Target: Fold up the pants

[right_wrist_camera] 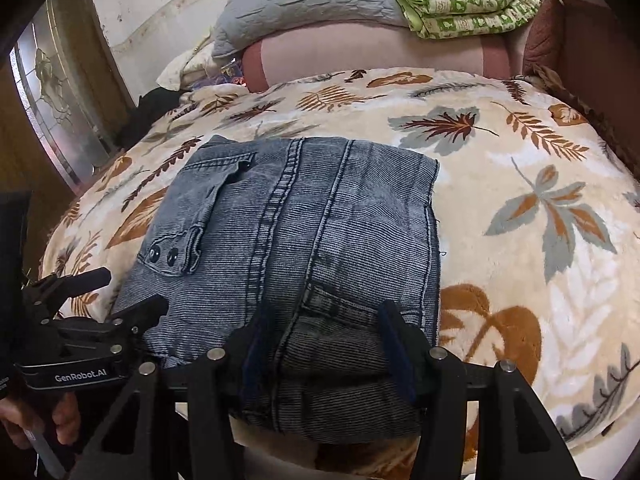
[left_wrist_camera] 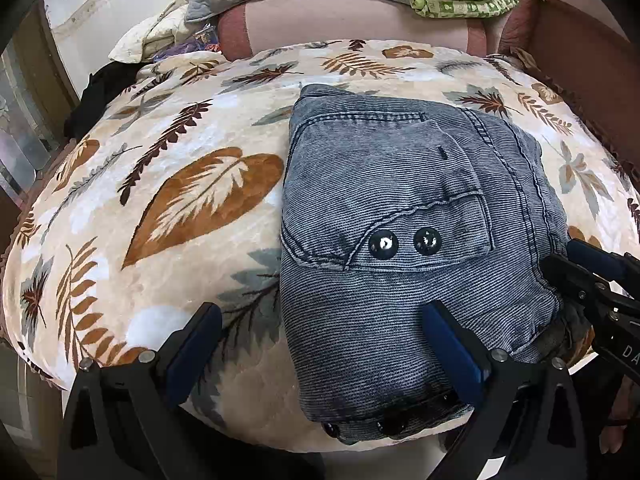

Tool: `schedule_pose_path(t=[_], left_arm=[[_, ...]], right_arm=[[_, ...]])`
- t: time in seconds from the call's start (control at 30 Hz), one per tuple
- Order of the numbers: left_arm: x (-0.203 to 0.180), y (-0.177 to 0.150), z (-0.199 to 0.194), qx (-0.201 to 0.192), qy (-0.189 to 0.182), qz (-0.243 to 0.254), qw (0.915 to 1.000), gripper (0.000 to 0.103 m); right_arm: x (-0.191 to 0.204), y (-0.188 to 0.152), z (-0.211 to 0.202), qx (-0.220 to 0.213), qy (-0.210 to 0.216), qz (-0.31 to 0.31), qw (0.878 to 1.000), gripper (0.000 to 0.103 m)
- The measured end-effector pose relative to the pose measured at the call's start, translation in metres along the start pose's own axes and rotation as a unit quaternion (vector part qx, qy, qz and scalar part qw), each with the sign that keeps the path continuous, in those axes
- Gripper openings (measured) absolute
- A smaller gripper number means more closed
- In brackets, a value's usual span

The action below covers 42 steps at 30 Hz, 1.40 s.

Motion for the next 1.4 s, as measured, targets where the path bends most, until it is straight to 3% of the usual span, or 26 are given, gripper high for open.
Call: schedule_pose_path(t=[0.5, 0.6, 0.7, 0.8, 0.97, 1.07, 1.17, 1.4], left_arm=[[0.0, 0.002, -0.003, 0.002, 0.004, -0.003, 1.0, 0.101], [0.004, 0.012, -0.016, -0.005, -0.008, 0.004, 1.0, 0.1], [0.023, 0.031, -0.039, -0.043, -0.017, -0.014, 0.9988, 0.1], [0.051, 0.045, -0.043, -0.037, -0.028, -0.048, 0.9978, 0.1], [0.077, 0.047, -0.015, 0.015, -0.061, -0.067, 0.9958, 0.1], [0.066, 0.045, 0.0, 0.04, -0.118, -0.075, 0.9894, 0.1], [0.053, 0.045, 0.011, 0.055, -0.162, -0.086, 0.9814, 0.1], [0.024, 0.043, 0.026, 0.086, -0.228, -0.085, 0.9661, 0.1]], right_arm=[[0.0, 0.003, -0.004, -0.004, 0.006, 0.009, 1.0, 0.059], [-0.011, 0.013, -0.018, -0.031, 0.039, 0.039, 0.998, 0.059], [-0.031, 0.021, -0.027, -0.056, 0.042, 0.074, 0.995, 0.061], [-0.057, 0.021, -0.026, -0.05, 0.054, 0.125, 0.989, 0.064], [-0.088, 0.014, -0.011, -0.012, 0.082, 0.191, 0.978, 0.065], [-0.082, 0.014, 0.005, 0.019, 0.122, 0.202, 0.972, 0.065], [-0.076, 0.011, 0.019, 0.047, 0.127, 0.207, 0.969, 0.064], [-0.054, 0.016, 0.032, 0.061, 0.148, 0.197, 0.967, 0.072]])
Point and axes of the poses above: each gripper's, at about its wrist camera, not at the fingertips, and z roughly the way its jaws point, x to its left, y to its top, the point moved 8 cm from there along z, roughly the way its jaws point, and after that the axes turned 8 degrees about -y, right-handed, at the moved point
